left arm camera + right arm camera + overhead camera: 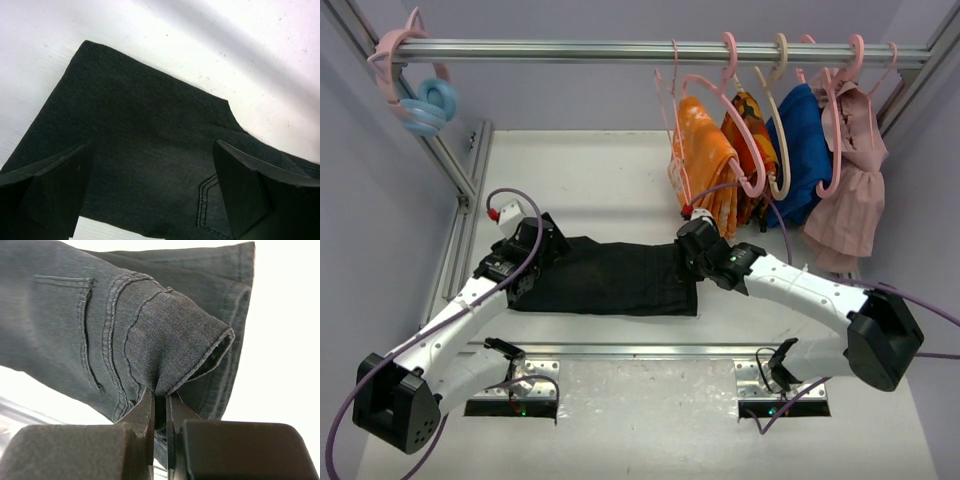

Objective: Place the trousers on the hanger
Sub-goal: Fold the trousers at the center of the board.

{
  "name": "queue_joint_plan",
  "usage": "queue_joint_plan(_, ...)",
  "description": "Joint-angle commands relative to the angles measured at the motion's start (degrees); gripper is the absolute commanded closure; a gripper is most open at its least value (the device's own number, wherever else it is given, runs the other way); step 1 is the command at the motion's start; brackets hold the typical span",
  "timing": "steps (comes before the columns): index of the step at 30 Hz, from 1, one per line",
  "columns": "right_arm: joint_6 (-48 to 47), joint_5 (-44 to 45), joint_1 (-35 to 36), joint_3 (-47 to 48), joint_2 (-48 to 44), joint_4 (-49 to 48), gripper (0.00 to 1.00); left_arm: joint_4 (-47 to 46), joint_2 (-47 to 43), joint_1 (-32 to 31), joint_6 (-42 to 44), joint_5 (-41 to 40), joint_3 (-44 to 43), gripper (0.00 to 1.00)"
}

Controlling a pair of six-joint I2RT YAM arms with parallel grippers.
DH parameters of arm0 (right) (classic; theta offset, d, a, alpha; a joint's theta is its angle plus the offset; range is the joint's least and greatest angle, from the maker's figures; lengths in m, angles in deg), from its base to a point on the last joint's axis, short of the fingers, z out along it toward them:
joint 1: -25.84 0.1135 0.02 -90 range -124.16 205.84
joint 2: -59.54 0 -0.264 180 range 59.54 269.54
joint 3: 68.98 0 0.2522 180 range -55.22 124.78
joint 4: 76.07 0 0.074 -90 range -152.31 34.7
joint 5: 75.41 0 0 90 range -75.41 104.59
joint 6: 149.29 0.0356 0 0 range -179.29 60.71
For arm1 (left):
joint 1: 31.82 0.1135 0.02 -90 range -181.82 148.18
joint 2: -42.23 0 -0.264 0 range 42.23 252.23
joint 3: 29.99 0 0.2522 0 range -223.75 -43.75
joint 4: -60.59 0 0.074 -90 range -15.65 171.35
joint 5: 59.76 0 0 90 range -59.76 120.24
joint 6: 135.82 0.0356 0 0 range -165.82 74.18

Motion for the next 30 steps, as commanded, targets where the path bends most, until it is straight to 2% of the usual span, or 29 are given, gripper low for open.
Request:
queue_joint_plan(1,-1.0,3.9,-1.1,0.1,3.5,-1.4,1.0,-3.2,5.6,0.6,-1.8,0.2,-3.1,0.0)
queue_joint_plan(5,-2.1,5.5,-2.7,1.0,8.9,-2.2,1.0,-4.2,10.4,0.7,-3.4,-0.8,-4.0,0.0)
queue_joint_plan(6,-2.1,5.6,-3.0,1.3,9.8,-2.2,0.96,-4.4,12.3,0.9,-3.7,-0.9,-4.2,0.0)
queue_joint_plan(9,-0.6,7.3,-3.4,1.3,11.5,-1.6,0.63,-5.2,16.9,1.8,-4.1,-0.7,-4.8,0.0)
queue_joint_plan(11,-0.2,9.9,-2.2,1.9,11.1,0.9,0.48,-5.8,19.9,2.4,-4.8,-0.4,-4.4,0.0)
queue_joint_plan(14,-2.2,16.7,4.2,6.5,9.8,5.8,0.44,-7.0,23.0,3.0,-5.8,-0.9,-3.4,0.0)
queue_joint_plan(18,-6.1,14.7,9.6,11.5,11.8,5.2,0.42,-7.4,28.0,3.7,-7.6,0.8,-2.7,0.0)
queue_joint_plan(22,-7.8,10.5,9.4,11.0,19.0,-1.2,0.35,-7.5,30.7,3.9,-8.3,2.7,-2.1,0.0)
queue_joint_plan(25,-6.3,9.0,8.4,11.9,25.2,-2.4,0.34,-7.4,30.9,4.3,-8.3,3.4,-1.3,0.0)
queue_joint_plan(30,-1.9,7.6,5.7,8.1,30.1,-7.0,0.33,-5.8,25.8,5.2,-11.3,4.2,1.4,0.0)
